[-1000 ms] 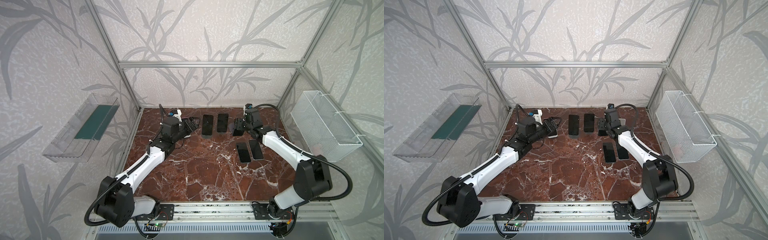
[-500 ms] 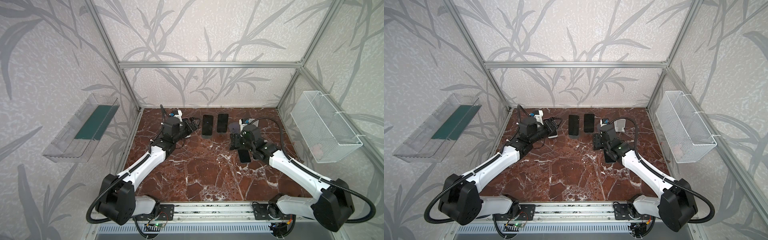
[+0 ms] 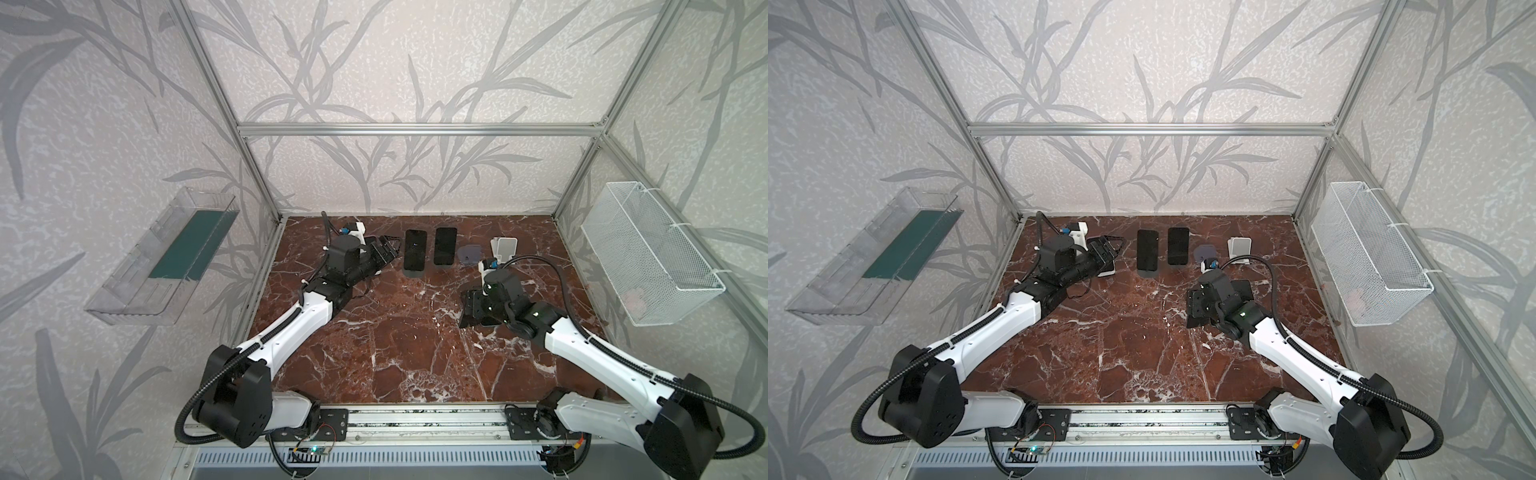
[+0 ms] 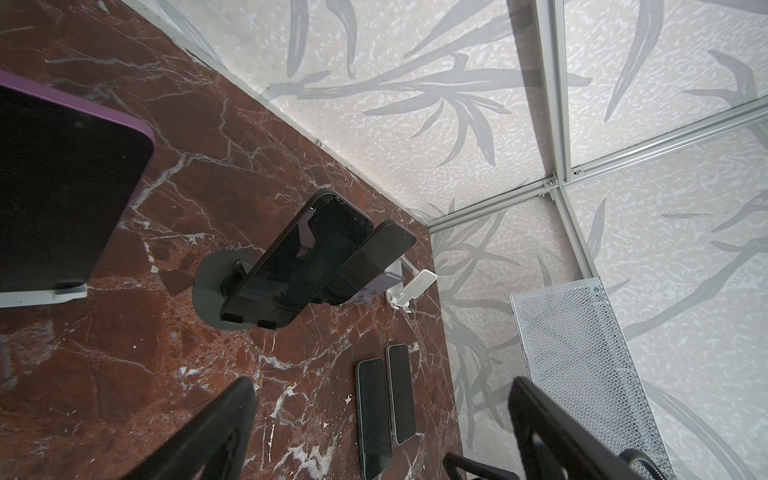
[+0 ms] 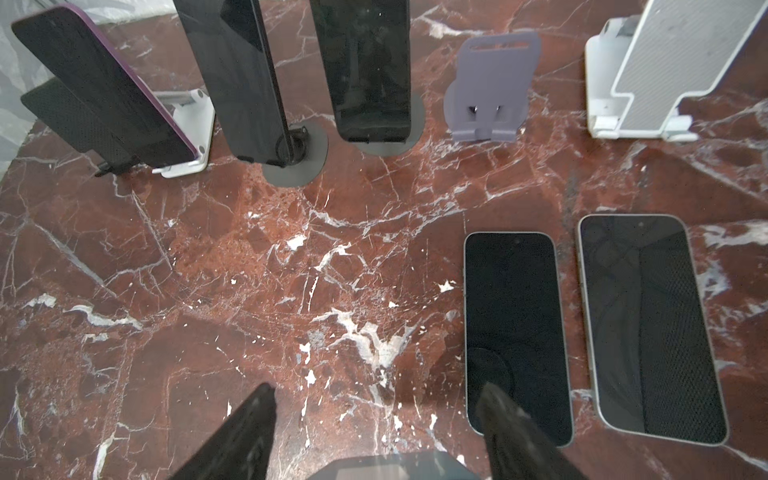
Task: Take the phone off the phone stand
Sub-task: 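Lift the phone out of the grey stand and carry it nearer the robot, then lower the held phone flat beside the flat phones with the right gripper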
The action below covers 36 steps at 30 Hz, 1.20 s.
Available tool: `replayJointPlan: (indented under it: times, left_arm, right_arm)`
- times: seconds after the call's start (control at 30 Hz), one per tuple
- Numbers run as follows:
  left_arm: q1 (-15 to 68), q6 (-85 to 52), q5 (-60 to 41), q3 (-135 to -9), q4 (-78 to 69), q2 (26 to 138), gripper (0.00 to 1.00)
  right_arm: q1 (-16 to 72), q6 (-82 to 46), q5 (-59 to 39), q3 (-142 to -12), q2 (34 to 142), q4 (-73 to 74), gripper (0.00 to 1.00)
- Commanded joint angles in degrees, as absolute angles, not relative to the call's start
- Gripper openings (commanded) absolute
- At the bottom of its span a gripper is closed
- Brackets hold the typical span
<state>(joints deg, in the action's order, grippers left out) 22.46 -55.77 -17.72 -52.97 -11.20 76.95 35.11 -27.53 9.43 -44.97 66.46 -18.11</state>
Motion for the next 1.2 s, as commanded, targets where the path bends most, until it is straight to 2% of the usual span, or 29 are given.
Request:
replayJointPlan:
  times: [0.0, 0.67, 0.87, 1.17]
  left_arm:
    - [22.53, -56.75, -18.56, -52.31, -12.71, 77.36, 0.95]
    - [23.00, -56.93, -19.19, -52.42, -12.68, 78.42, 0.94]
    - [23.02, -56.10, -18.68, -52.66, -11.95, 78.91, 0.94]
    - [23.03, -55.87, -19.01, -53.00, -11.52, 79.50, 0.94]
  right_arm:
    - [35.84, -28.53, 7.98, -45.17, 68.59, -17.43, 0.59]
    - [35.98, -26.53, 3.96, -50.55, 81.97, -17.45, 0.60]
    - [35.68, -25.18, 6.07, -54.40, 88.33, -16.01, 0.61]
    - [35.64, -29.71, 10.99, -55.09, 96.45, -8.24, 0.61]
